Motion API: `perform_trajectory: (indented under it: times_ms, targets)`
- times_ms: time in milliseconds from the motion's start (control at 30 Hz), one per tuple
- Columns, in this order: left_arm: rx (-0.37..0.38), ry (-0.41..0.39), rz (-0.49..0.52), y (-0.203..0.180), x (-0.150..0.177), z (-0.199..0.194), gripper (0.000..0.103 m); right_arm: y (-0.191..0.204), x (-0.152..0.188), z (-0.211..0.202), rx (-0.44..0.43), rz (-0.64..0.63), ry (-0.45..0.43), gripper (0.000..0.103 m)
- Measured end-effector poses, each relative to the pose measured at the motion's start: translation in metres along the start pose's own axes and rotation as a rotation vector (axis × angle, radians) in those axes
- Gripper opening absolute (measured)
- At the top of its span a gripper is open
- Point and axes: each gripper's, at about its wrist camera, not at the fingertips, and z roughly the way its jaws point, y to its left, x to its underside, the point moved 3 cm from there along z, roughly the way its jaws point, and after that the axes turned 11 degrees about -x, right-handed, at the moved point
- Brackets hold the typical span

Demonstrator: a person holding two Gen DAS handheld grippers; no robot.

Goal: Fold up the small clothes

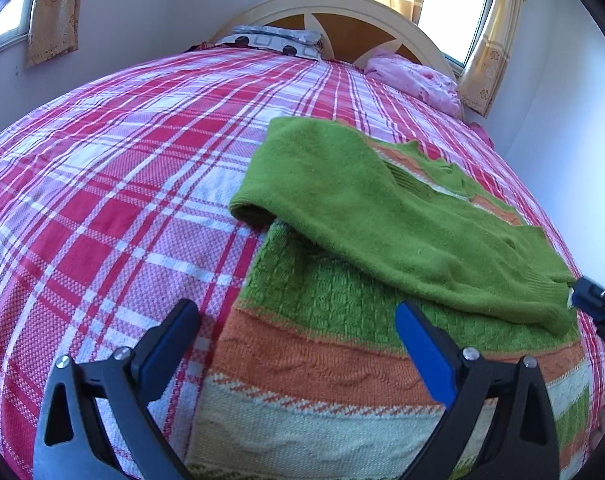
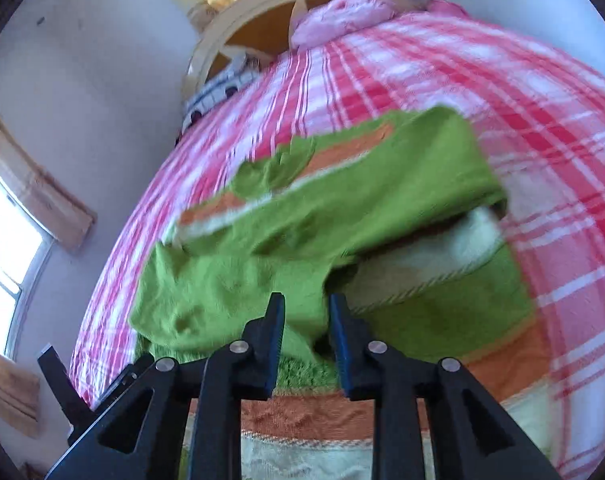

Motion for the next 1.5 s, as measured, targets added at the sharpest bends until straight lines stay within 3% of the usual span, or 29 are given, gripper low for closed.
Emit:
perform_trajectory:
  times_ms: [133, 267, 300, 367, 500, 600, 733, 833, 967, 1033, 1133, 1167, 1200, 1233, 1267, 1333, 1433, 1500]
  targets:
    - [-0.003, 0.0, 0.002, 0.0, 0.0, 0.0, 0.101, 0.002, -0.007, -0.005, 0.006, -0.028, -0.026, 0.061]
    - [-0.004, 0.0, 0.002, 0.0, 0.0, 0.0, 0.101, 0.009, 0.004, 0.022, 0.031, -0.076, 0.049, 0.061]
    - [-0.005, 0.0, 0.003, 0.0, 0.0, 0.0, 0.101, 0.013, 0.01, 0.029, 0.052, -0.103, 0.075, 0.059]
    - [-0.005, 0.0, 0.003, 0.0, 0.0, 0.0, 0.101, 0.023, 0.024, 0.049, 0.14, -0.195, 0.156, 0.014]
    - [-0.001, 0.0, 0.0, 0.0, 0.0, 0.0, 0.101, 0.045, 0.026, 0.043, 0.205, -0.364, 0.121, 0.011]
    - [-0.001, 0.002, 0.004, 0.0, 0.0, 0.001, 0.102, 0.062, -0.003, 0.023, 0.203, -0.433, 0.032, 0.011]
    - [0.001, 0.001, 0.002, 0.0, 0.0, 0.001, 0.102, 0.075, -0.045, 0.009, 0.298, -0.568, -0.068, 0.011]
    - [-0.001, 0.002, 0.003, 0.0, 0.0, 0.001, 0.102, 0.064, -0.067, 0.012, 0.389, -0.636, -0.099, 0.011]
    - [-0.001, 0.002, 0.003, 0.0, 0.0, 0.001, 0.102, 0.019, -0.07, 0.034, 0.514, -0.667, -0.034, 0.011]
    - [-0.001, 0.002, 0.003, 0.0, 0.0, 0.001, 0.102, 0.002, -0.069, 0.029, 0.462, -0.555, -0.013, 0.011]
    - [0.003, 0.002, 0.003, 0.0, 0.0, 0.002, 0.103, -0.022, -0.072, 0.007, 0.162, -0.271, -0.05, 0.012]
    - [0.003, 0.002, 0.002, 0.0, 0.0, 0.002, 0.103, -0.026, -0.072, 0.004, 0.081, -0.203, -0.053, 0.018]
    - [0.004, 0.002, 0.001, 0.0, 0.0, 0.002, 0.103, -0.028, -0.072, 0.004, 0.03, -0.163, -0.048, 0.029]
    - [0.003, 0.002, 0.002, 0.0, 0.0, 0.002, 0.103, -0.027, -0.072, 0.005, -0.007, -0.142, -0.037, 0.064]
    - [0.003, 0.002, 0.002, 0.0, 0.0, 0.002, 0.103, -0.025, -0.071, 0.01, -0.028, -0.142, -0.024, 0.085]
    - [0.003, 0.002, 0.002, 0.0, 0.0, 0.002, 0.103, -0.019, -0.068, 0.016, -0.016, -0.168, -0.004, 0.085]
    - [0.001, 0.002, 0.003, 0.0, 0.0, 0.002, 0.103, -0.016, -0.057, 0.042, 0.093, -0.22, 0.088, 0.084]
    - [0.003, 0.002, 0.002, 0.0, 0.0, 0.002, 0.103, -0.016, -0.045, 0.055, 0.137, -0.26, 0.156, 0.066]
